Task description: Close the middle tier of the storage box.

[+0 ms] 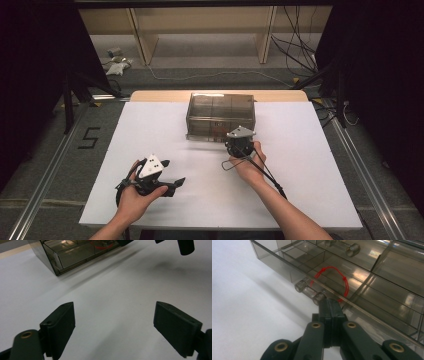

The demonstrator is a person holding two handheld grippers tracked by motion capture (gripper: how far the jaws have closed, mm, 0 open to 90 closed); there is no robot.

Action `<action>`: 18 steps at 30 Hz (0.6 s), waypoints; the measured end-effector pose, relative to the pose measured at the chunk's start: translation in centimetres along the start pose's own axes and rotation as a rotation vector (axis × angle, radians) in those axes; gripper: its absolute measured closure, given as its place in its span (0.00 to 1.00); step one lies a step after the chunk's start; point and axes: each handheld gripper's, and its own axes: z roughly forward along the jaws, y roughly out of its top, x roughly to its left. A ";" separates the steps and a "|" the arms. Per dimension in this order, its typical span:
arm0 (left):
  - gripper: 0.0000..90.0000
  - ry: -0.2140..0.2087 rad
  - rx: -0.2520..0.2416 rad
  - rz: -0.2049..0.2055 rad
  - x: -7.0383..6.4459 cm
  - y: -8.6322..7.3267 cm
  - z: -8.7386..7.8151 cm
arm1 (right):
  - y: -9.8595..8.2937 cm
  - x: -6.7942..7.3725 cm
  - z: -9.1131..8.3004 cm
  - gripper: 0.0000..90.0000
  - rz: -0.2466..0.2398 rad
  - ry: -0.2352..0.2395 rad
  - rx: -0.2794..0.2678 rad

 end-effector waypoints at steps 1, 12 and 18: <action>0.19 0.000 0.000 0.000 0.0 0.0 0.0 | 0.0 0.0 0.0 1.00 0.000 0.000 0.000; 0.19 0.000 0.001 0.000 0.0 0.0 0.0 | 0.1 -0.1 0.1 1.00 0.002 -0.003 0.001; 0.19 -0.002 0.000 -0.001 0.0 0.0 0.0 | 0.1 -0.2 0.1 1.00 0.005 -0.006 0.002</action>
